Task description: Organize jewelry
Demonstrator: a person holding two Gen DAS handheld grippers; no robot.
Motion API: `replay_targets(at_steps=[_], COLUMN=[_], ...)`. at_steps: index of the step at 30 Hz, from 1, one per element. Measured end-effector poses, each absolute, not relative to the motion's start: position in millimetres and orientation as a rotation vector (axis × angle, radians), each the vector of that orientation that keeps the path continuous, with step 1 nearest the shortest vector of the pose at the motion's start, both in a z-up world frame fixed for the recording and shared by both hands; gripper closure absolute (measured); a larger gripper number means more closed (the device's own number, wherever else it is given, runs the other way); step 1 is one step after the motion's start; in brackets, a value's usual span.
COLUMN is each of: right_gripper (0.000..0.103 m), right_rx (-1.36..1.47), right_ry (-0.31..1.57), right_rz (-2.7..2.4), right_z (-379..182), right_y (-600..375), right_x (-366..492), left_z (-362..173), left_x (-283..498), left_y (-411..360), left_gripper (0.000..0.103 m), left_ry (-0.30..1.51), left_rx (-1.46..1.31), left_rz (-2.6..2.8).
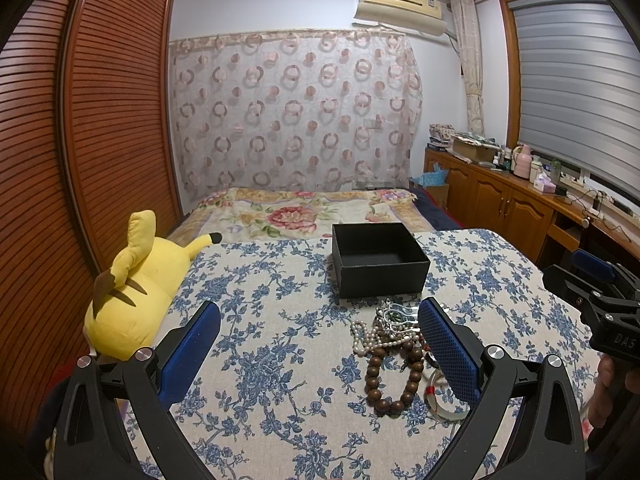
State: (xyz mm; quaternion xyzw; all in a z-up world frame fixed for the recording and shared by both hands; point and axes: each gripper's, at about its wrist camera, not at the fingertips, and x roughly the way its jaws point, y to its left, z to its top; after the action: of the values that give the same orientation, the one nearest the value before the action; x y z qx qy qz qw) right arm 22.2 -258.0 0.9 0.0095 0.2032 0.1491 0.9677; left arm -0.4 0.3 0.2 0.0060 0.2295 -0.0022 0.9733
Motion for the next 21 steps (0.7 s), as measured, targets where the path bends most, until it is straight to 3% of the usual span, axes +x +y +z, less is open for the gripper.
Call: replay_targets(at_steps=[21], right_gripper=[0.002], right_rx=[0.017], right_ry=[0.409], right_rz=[0.301], right_z=[1.8], right_y=[-257.6], right_x=[21.0], left_z=[1.4], left_x=[1.8], left_y=[-0.9], left_gripper=[0.008], left_ry=[0.462], left_rx=[0.008], left_rz=[-0.006])
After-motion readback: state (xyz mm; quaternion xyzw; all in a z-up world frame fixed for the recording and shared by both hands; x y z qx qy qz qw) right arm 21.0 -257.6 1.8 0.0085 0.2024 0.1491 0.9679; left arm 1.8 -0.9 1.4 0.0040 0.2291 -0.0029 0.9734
